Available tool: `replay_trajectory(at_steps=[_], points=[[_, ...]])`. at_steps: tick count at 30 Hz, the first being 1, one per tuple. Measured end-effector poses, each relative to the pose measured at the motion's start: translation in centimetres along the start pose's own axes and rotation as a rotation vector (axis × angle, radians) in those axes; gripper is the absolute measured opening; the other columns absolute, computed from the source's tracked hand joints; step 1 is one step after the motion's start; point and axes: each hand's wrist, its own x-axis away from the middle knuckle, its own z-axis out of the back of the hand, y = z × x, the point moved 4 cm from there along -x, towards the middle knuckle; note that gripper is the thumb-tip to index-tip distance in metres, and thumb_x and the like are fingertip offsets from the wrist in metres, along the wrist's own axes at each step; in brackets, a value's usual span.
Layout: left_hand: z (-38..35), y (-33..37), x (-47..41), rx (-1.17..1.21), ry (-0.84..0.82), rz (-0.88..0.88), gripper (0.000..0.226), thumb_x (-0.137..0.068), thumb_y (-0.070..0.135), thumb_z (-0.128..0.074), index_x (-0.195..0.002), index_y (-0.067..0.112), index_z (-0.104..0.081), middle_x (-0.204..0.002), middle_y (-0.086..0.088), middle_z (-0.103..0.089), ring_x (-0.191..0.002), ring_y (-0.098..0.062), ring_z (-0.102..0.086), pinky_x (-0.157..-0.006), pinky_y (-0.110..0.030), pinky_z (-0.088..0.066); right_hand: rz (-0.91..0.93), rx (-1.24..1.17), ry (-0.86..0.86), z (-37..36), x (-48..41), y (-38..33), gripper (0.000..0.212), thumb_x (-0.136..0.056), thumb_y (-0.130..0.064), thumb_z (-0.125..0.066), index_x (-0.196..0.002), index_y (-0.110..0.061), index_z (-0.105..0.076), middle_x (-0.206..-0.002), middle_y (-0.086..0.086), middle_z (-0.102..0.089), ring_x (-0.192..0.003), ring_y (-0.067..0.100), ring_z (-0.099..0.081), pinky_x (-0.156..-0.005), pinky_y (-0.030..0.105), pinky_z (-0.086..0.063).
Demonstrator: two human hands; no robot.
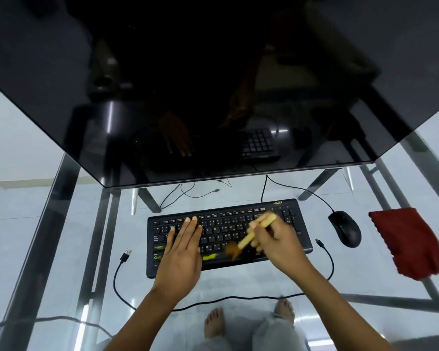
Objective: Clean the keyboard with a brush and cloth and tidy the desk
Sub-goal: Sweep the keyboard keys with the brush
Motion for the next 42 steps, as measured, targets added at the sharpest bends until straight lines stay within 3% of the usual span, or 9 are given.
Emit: replay_trajectory(at_steps=[11,14,18,22,26,30,34,38,42], points=[[0.6,3.2,-3.6,0.036,-0.189,-0.04,0.102,-0.083,0.077,-0.035,-0.154,0.016,0.003,-0.16,0.004,0.017,-0.143,-0.006,0.028,-0.117,-0.039,0.016,0.008,-0.071,0.078,-0.9,-2.8,-0.5,0.013,-0.099,-0.02,-0.054,-0.091,-0.012,-0.06,-0.079,0.001,-0.075,-0.067,0.011,-0.07,-0.066,0.029,-0.058],[0.1,2.9,-3.6,-0.022,-0.202,-0.048,0.104,-0.082,0.079,-0.034,-0.154,0.014,0.002,-0.16,0.002,0.018,-0.143,-0.01,0.027,-0.116,-0.038,0.018,0.002,-0.173,0.227,0.7,-3.9,-0.7,0.01,-0.099,-0.017,-0.055,-0.094,-0.01,-0.059,-0.08,0.002,-0.074,-0.069,0.011,-0.07,-0.068,0.026,-0.058],[-0.2,2.6,-3.6,-0.023,-0.221,-0.053,0.105,-0.08,0.079,-0.032,-0.155,0.014,0.002,-0.159,0.003,0.02,-0.144,-0.01,0.026,-0.117,-0.039,0.015,-0.025,-0.049,-0.078,-0.5,-3.9,-0.3,0.006,-0.097,-0.012,-0.057,-0.095,-0.007,-0.058,-0.075,0.004,-0.074,-0.066,0.012,-0.071,-0.064,0.025,-0.058],[0.1,2.8,-3.7,-0.017,-0.229,-0.04,0.107,-0.078,0.08,-0.031,-0.155,0.014,0.004,-0.157,0.005,0.023,-0.143,-0.009,0.027,-0.117,-0.039,0.016,0.077,-0.023,0.253,1.6,-3.9,0.2,0.006,-0.097,-0.011,-0.057,-0.092,-0.014,-0.057,-0.076,0.0,-0.074,-0.07,0.008,-0.072,-0.071,0.024,-0.059],[0.2,3.0,-3.7,-0.013,-0.255,-0.032,0.112,-0.074,0.084,-0.032,-0.154,0.015,0.006,-0.157,0.005,0.024,-0.142,-0.008,0.03,-0.118,-0.041,0.016,-0.049,-0.04,0.032,1.1,-3.9,0.7,0.004,-0.095,-0.011,-0.06,-0.092,-0.012,-0.061,-0.076,0.002,-0.076,-0.071,0.017,-0.073,-0.075,0.038,-0.061],[0.6,3.8,-4.2,0.017,-0.242,-0.037,0.112,-0.075,0.084,-0.035,-0.154,0.017,0.007,-0.158,0.006,0.024,-0.142,-0.008,0.03,-0.117,-0.041,0.018,0.004,0.026,0.38,4.4,-3.9,1.2,0.011,-0.094,-0.008,-0.059,-0.089,-0.017,-0.061,-0.074,-0.008,-0.071,-0.071,0.009,-0.068,-0.071,0.02,-0.055],[0.6,5.6,-5.5,0.008,-0.264,-0.067,0.114,-0.073,0.085,-0.035,-0.154,0.015,0.006,-0.159,0.002,0.023,-0.143,-0.012,0.027,-0.118,-0.044,0.015,-0.109,-0.096,0.209,5.0,-3.7,2.2,0.008,-0.094,-0.007,-0.06,-0.087,-0.01,-0.063,-0.075,0.001,-0.073,-0.07,0.017,-0.071,-0.075,0.034,-0.06],[0.2,8.2,-7.3,0.014,-0.271,-0.132,0.111,-0.078,0.078,-0.046,-0.154,0.015,0.005,-0.16,0.0,0.019,-0.144,-0.013,0.025,-0.119,-0.046,0.012,-0.058,0.051,0.478,7.4,-3.0,3.1,0.012,-0.092,-0.009,-0.059,-0.085,-0.018,-0.062,-0.073,-0.009,-0.069,-0.072,0.012,-0.067,-0.069,0.025,-0.051],[-0.9,9.0,-7.7,0.002,-0.304,-0.159,0.114,-0.078,0.077,-0.05,-0.153,0.015,0.009,-0.16,0.001,0.021,-0.144,-0.013,0.026,-0.118,-0.045,0.014,-0.121,0.009,0.302,7.0,-2.8,3.9,0.008,-0.093,-0.012,-0.062,-0.085,-0.015,-0.063,-0.072,-0.003,-0.07,-0.069,0.02,-0.07,-0.071,0.029,-0.058]])
